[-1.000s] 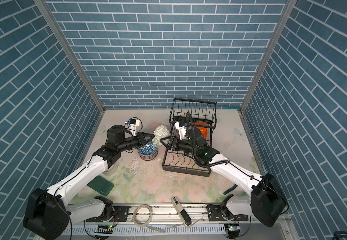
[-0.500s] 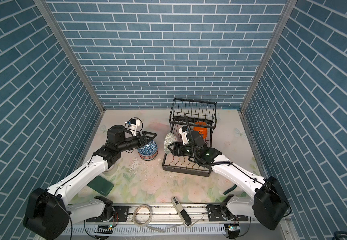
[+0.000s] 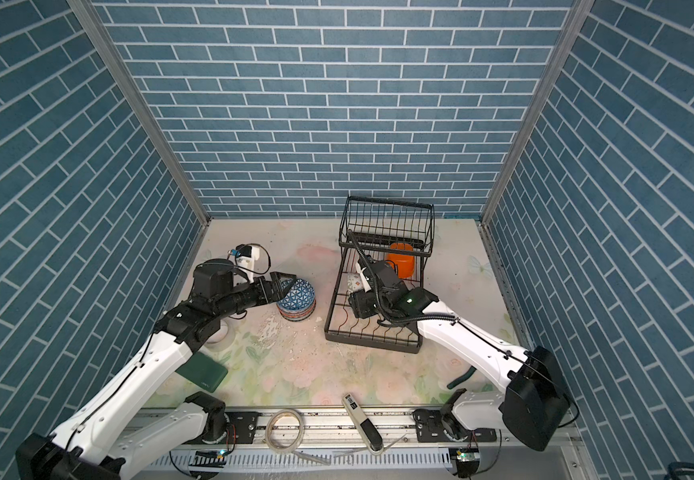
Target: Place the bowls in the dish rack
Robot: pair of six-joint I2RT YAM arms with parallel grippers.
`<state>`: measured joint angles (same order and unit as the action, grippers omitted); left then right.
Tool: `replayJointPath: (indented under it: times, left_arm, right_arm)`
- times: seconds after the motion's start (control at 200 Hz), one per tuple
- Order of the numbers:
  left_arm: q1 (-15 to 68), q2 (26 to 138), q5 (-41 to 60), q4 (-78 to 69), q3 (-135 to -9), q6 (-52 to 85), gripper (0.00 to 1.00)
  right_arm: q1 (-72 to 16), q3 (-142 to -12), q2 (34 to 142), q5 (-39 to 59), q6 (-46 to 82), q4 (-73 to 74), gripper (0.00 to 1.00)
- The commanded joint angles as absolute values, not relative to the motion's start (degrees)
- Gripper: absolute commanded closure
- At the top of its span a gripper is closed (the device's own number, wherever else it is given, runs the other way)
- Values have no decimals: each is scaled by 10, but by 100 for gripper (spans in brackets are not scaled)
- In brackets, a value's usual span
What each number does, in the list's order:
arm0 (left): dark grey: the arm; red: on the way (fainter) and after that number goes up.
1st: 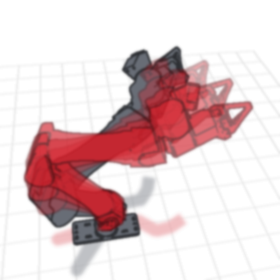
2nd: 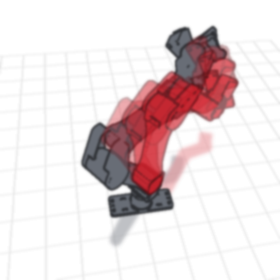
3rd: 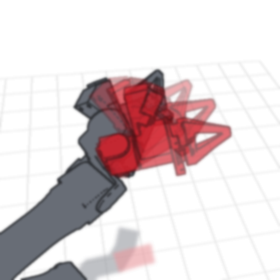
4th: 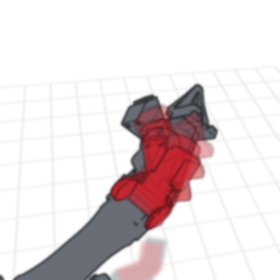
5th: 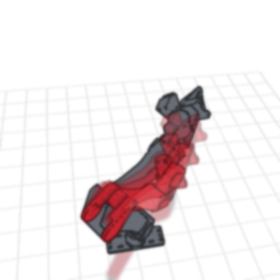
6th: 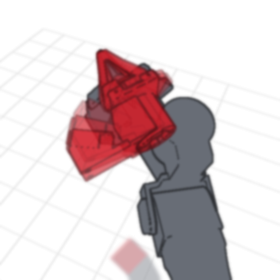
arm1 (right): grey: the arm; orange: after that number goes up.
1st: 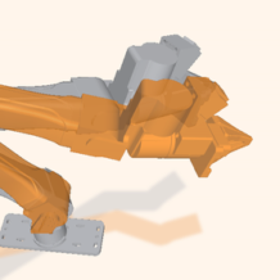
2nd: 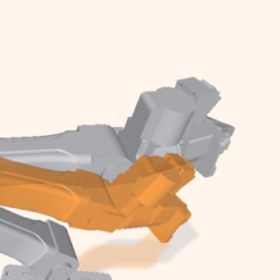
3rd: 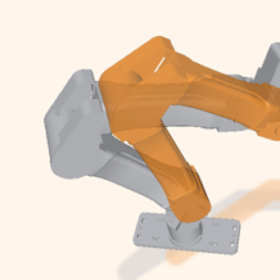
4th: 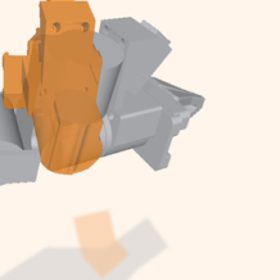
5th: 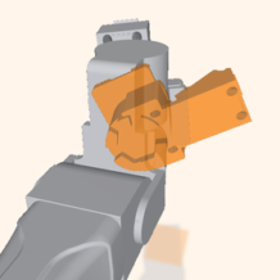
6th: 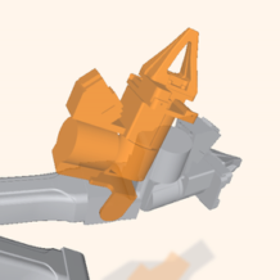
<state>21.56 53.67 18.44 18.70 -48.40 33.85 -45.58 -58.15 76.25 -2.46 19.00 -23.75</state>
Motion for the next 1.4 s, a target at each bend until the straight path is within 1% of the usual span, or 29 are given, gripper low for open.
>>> replayJointPath:
  times: [0.0, 0.085, 0.365, 0.49, 0.825, 0.975, 1.085, 1.395]
  left_arm:
    - [212, 510, 115, 266, -491, 305, 0]
    - [213, 490, 101, 271, -481, 306, 0]
    - [213, 467, 84, 280, -462, 301, 0]
    - [212, 461, 71, 286, -455, 296, 0]
    - [212, 449, 51, 285, -447, 292, 0]
    - [211, 450, 49, 283, -445, 291, 0]
    - [212, 450, 44, 286, -445, 288, 0]
    - [209, 447, 41, 294, -442, 287, 0]
  right_arm:
    - [-461, -633, 790, -99, 117, -271, 52]
    - [-465, -646, 814, -144, 94, -281, 52]
    - [-474, -682, 879, -228, 12, -270, 53]
    - [-477, -688, 904, -269, -34, -246, 53]
    - [-477, -696, 962, -342, -156, -170, 54]
    - [-477, -694, 984, -362, -213, -119, 57]
    - [-475, -690, 996, -370, -254, -73, 57]
    - [-446, -709, 1043, -377, -326, -15, 56]
